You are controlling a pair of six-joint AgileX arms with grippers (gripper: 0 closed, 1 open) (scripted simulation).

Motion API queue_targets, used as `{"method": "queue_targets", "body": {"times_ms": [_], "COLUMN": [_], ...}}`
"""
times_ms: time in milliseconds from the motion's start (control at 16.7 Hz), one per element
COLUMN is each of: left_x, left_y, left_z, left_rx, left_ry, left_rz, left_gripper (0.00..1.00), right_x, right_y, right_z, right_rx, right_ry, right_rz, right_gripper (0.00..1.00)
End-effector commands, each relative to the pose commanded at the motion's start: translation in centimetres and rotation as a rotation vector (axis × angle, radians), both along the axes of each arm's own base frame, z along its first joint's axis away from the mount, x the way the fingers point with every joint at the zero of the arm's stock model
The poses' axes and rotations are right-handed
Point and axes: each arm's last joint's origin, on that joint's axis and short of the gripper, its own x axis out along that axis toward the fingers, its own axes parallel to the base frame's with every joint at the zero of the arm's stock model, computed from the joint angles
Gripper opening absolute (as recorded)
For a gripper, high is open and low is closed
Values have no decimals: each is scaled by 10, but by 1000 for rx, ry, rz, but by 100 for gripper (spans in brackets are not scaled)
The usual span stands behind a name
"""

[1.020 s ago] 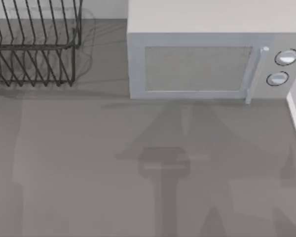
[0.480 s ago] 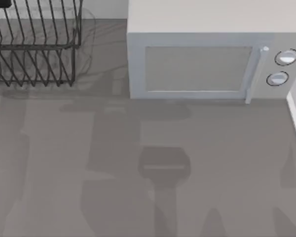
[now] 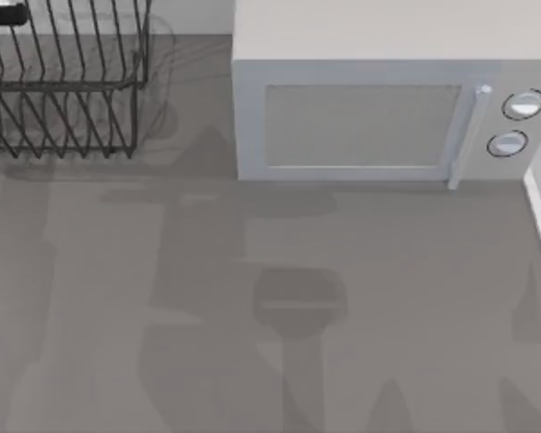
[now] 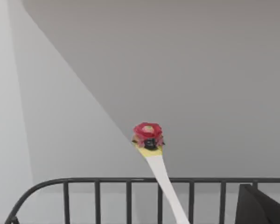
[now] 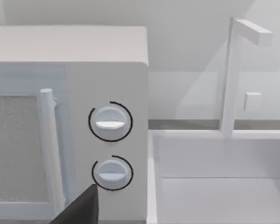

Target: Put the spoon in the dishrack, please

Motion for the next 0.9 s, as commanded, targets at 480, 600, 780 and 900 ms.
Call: {"method": "queue_targets", "body": {"times_ms": [480,600,780,900], "left_x": [0,0,0,0], "left_y": [0,0,0,0], "left_z": [0,0,0,0], "left_rx": [0,0,0,0], "left_ry": [0,0,0,0], "left_rz": [0,0,0,0], "left_gripper": [75,90,100,100], "right_x": [0,0,0,0], "right_y": [0,0,0,0], "right_z": [0,0,0,0], "right_rx": [0,0,0,0], "right_ry": [0,0,0,0], "right_rz": [0,0,0,0], "right_gripper": [100,100,100,100]}}
